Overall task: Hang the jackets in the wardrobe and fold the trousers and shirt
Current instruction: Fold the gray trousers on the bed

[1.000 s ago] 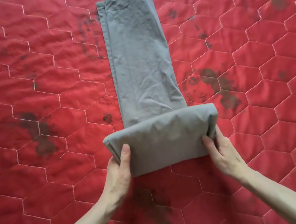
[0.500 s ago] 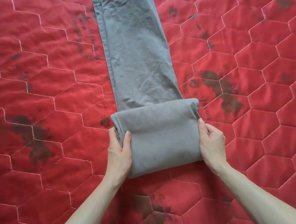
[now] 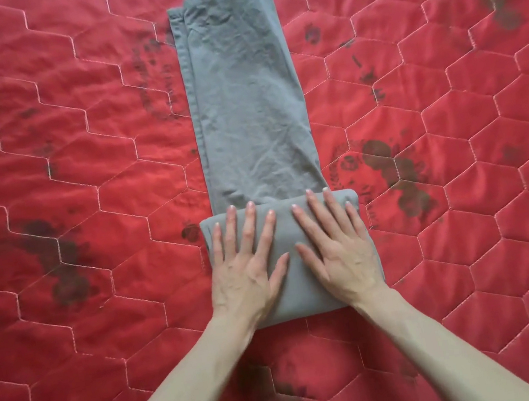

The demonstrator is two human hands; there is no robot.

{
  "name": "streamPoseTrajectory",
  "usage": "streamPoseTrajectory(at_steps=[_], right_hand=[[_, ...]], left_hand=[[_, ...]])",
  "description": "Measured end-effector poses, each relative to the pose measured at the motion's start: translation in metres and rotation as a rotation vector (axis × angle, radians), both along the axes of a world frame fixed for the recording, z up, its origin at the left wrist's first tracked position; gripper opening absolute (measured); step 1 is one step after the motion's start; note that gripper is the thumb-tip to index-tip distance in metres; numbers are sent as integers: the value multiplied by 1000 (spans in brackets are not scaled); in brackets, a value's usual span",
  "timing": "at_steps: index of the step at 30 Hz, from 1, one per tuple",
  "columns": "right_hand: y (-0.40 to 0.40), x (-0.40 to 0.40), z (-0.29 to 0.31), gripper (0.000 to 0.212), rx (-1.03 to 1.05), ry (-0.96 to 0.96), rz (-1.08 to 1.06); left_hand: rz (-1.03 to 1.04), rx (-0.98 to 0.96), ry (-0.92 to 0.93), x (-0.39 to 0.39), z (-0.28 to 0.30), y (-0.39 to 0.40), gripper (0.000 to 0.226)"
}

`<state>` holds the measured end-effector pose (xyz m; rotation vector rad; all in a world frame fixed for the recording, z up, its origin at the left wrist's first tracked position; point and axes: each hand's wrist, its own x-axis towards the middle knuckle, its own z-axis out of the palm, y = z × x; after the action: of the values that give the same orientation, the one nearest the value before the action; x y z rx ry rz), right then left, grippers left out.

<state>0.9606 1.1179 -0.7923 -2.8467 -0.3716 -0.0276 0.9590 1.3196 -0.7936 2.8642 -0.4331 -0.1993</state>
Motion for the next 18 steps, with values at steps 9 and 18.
streamPoseTrajectory(at_steps=[9, 18], right_hand=[[-8, 5, -34, 62, 173, 5, -78], [-20, 5, -28, 70, 171, 71, 18]], left_hand=[[11, -57, -61, 3, -40, 8, 77], [-85, 1, -24, -3, -26, 10, 85]])
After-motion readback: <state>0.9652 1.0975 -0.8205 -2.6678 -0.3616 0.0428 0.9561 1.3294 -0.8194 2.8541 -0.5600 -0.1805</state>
